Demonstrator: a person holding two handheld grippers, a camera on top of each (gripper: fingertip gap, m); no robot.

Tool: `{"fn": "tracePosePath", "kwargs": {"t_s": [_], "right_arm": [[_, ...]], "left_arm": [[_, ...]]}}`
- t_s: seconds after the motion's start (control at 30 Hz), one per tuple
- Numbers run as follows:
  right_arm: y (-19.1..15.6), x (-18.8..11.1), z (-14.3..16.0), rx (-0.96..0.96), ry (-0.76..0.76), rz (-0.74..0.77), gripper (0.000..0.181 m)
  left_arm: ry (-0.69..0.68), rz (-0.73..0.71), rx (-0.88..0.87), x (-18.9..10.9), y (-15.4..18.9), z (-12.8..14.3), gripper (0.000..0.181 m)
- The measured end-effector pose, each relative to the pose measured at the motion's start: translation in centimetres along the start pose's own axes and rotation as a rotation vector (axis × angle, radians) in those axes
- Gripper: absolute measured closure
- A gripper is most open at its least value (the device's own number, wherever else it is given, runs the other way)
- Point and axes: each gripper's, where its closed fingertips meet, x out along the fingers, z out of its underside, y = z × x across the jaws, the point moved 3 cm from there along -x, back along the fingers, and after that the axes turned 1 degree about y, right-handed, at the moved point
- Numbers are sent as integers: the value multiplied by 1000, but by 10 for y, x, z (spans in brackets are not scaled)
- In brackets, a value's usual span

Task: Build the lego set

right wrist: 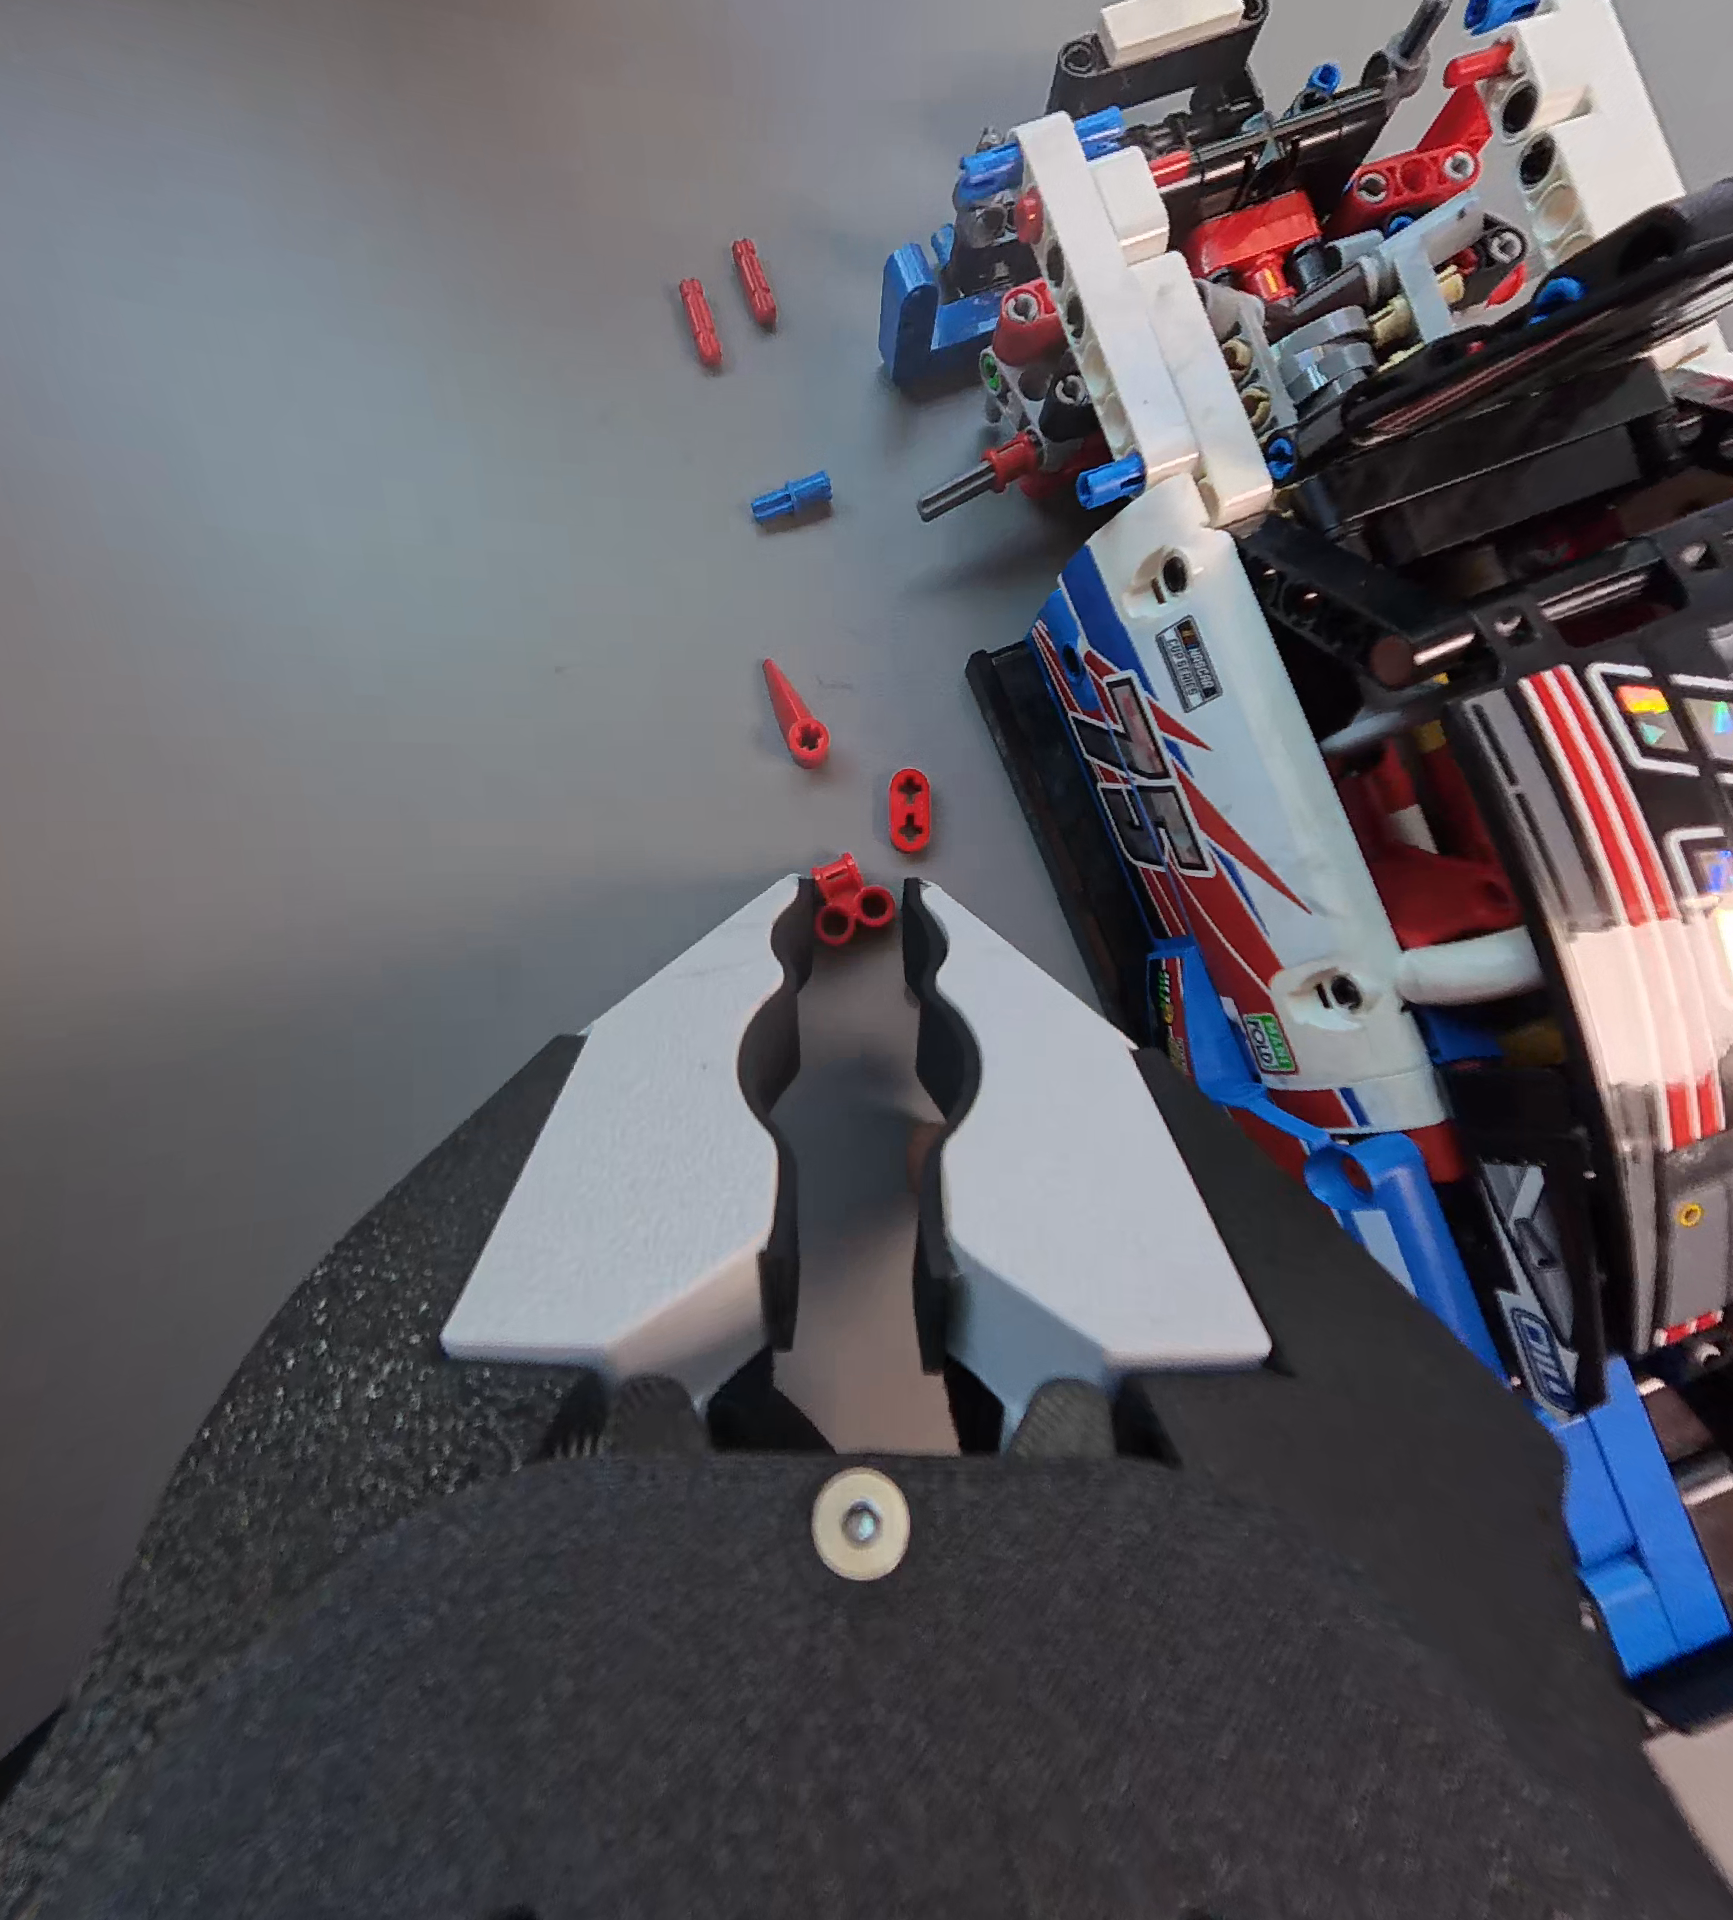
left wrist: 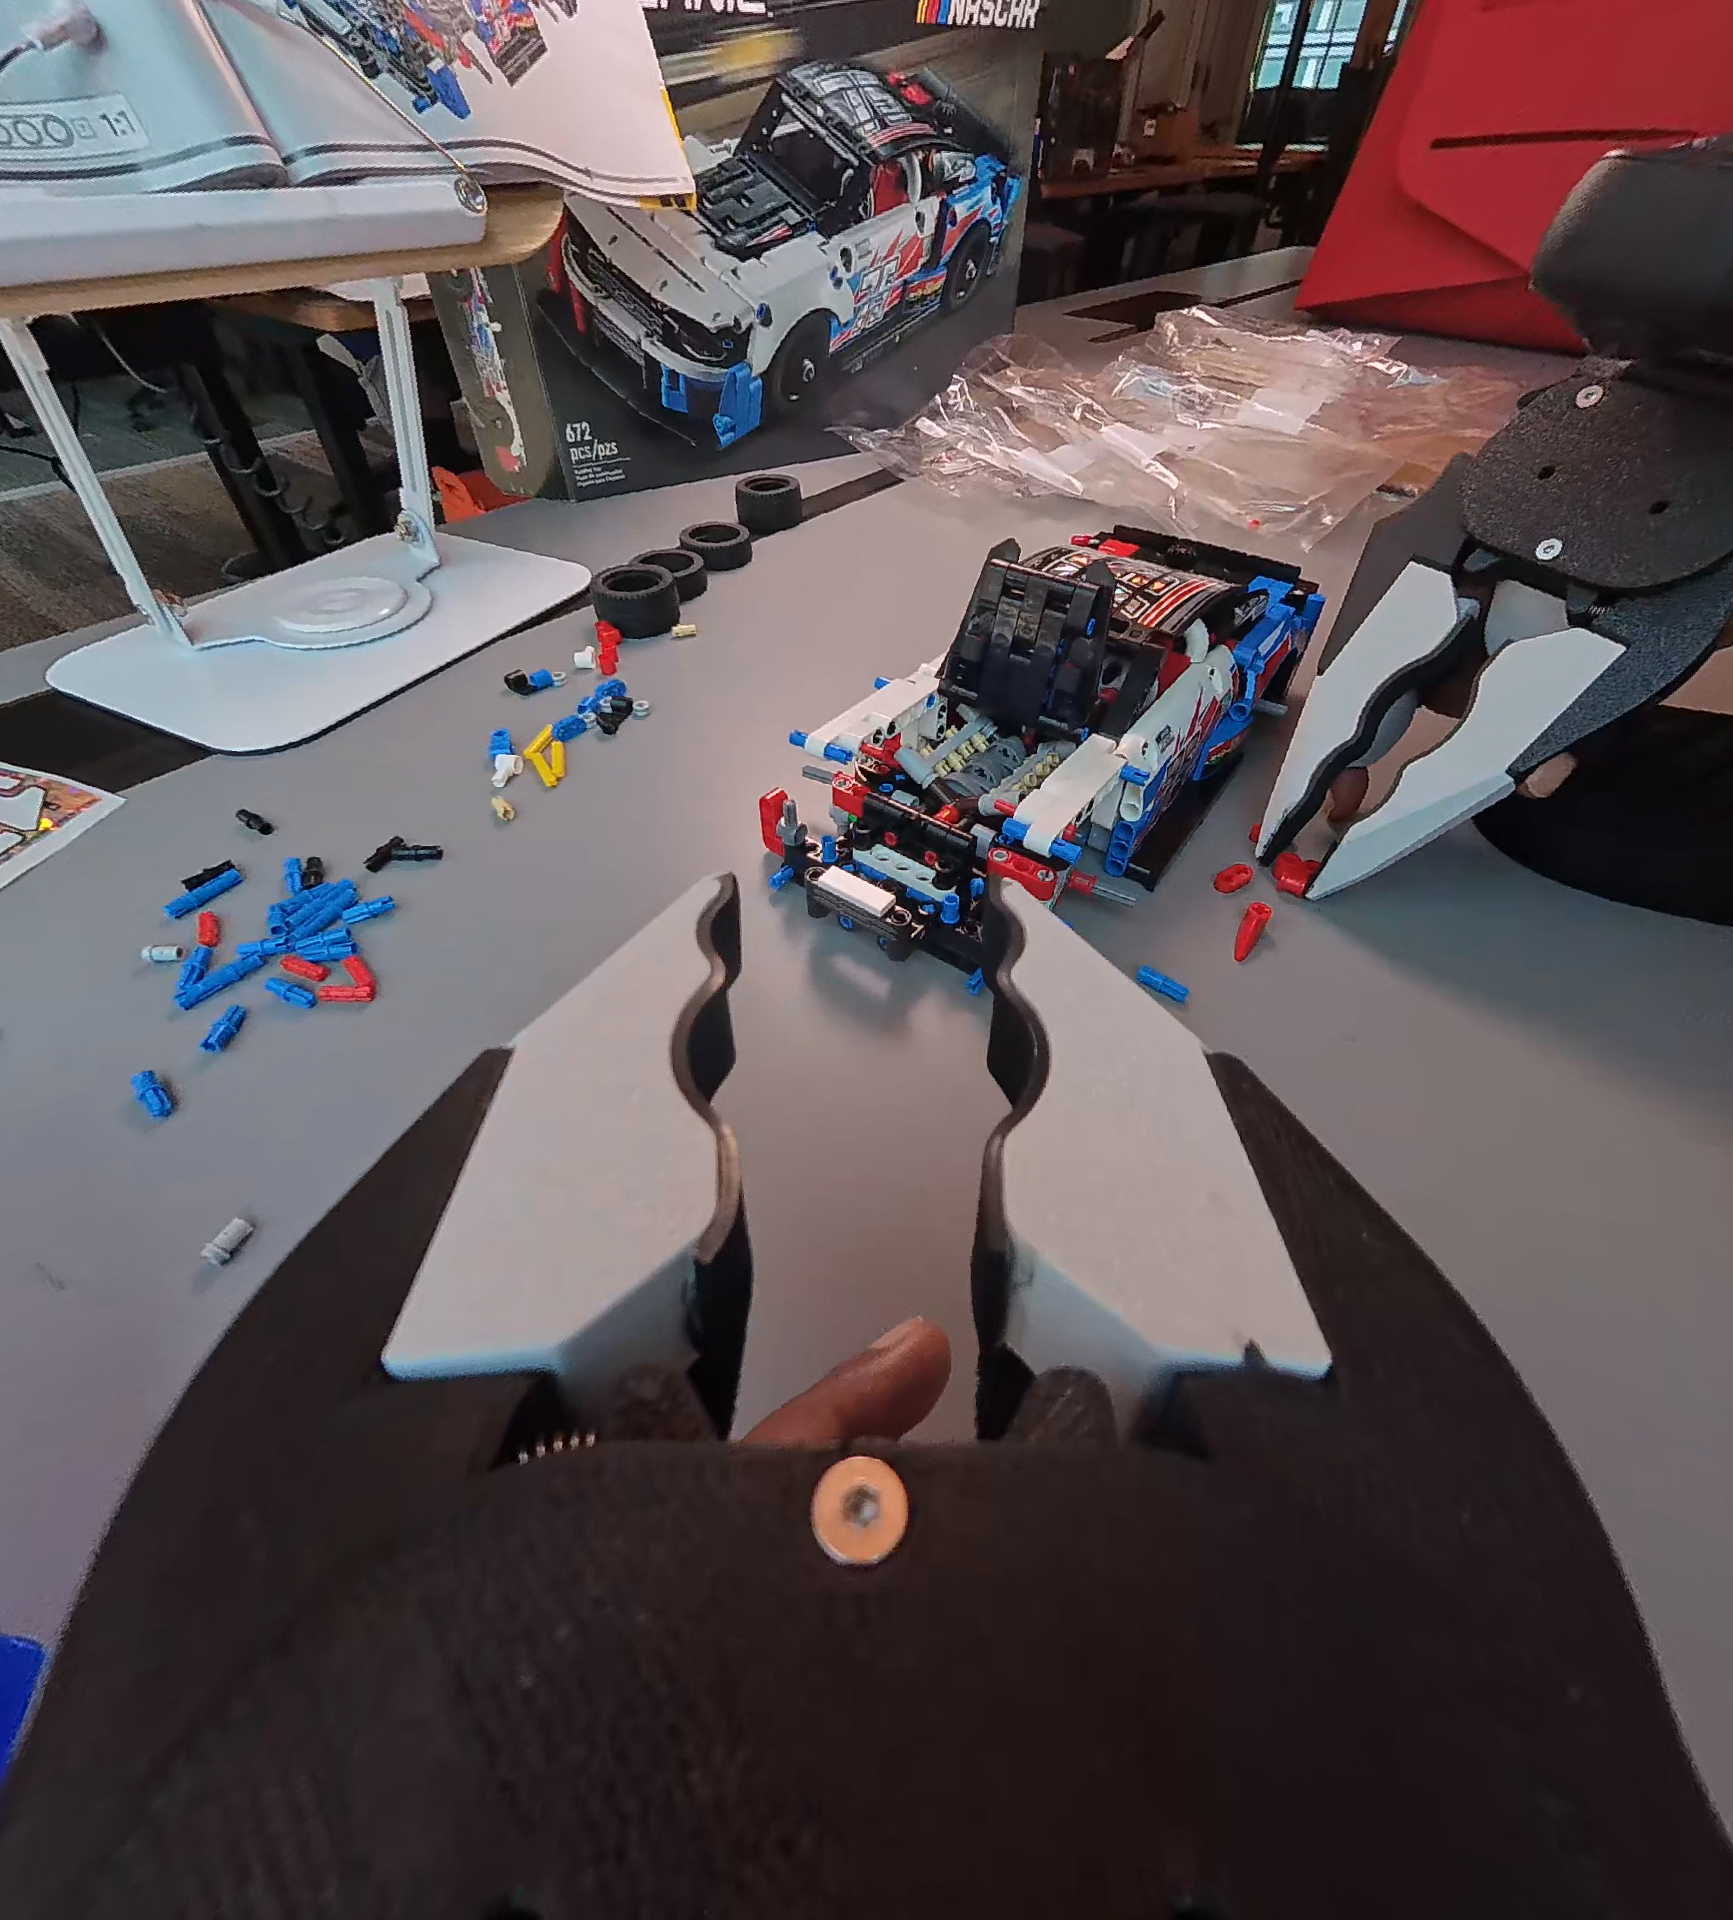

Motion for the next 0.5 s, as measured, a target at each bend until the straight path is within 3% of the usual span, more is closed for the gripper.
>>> {"fn": "tracePosePath", "kwargs": {"t_s": [0.03,0.23,0.5], "right_arm": [[0,0,0,1,2,3,167],[0,-4,-1,18,53,11,166],[8,-40,-31,6,440,75,161]], "left_arm": [[0,0,-2,0,0,0,136],[3,0,-6,0,0,0,135],[4,6,-25,1,-2,1,136]]}}
